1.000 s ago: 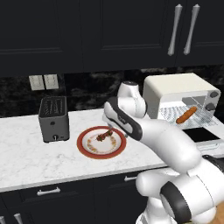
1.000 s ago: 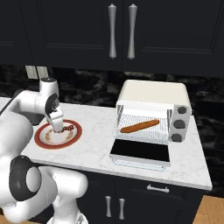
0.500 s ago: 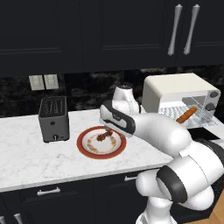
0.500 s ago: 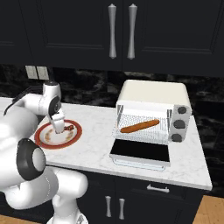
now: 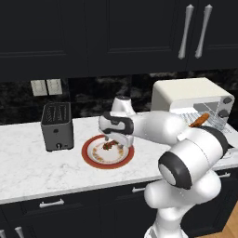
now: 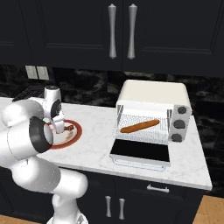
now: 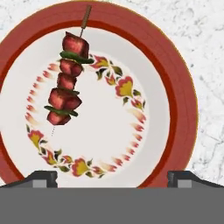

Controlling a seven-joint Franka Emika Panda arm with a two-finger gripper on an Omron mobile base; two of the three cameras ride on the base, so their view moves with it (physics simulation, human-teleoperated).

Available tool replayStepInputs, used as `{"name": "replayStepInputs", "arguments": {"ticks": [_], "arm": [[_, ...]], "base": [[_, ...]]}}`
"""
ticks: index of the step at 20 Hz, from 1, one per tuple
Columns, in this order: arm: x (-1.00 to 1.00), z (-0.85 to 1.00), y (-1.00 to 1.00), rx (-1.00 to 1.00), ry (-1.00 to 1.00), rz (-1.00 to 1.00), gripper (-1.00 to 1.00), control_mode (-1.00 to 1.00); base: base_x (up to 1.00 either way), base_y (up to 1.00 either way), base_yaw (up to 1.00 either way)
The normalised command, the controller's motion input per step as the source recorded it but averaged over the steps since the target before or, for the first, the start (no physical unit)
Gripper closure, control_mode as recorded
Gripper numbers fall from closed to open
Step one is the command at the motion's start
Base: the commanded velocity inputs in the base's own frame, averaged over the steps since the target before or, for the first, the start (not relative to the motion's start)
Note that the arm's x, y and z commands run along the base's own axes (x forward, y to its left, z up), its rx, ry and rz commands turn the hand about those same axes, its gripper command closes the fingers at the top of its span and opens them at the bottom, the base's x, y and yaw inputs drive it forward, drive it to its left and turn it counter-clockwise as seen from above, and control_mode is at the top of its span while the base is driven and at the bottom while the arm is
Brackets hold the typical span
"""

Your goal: Pick up the kebab skewer and baguette bread, and place them inside the toaster oven. Close the toaster oven door and start by setting the timer.

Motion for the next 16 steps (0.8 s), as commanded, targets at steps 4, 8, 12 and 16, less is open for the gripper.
{"name": "replayStepInputs", "arguments": {"ticks": [4,8,12,16], "arm": [[0.38,-0.34,0.05,0.00,0.02,0.00,-1.00,-1.00],[0.35,-0.26,0.00,0.00,0.02,0.00,-1.00,-1.00],[0.30,-0.21,0.02,0.00,0.01,0.00,-1.00,-1.00],[0.28,-0.23,0.08,0.00,0.00,0.00,-1.00,-1.00]], "base": [[0.00,0.00,0.00],[0.00,0.00,0.00],[0.00,0.00,0.00],[0.00,0.00,0.00]]}}
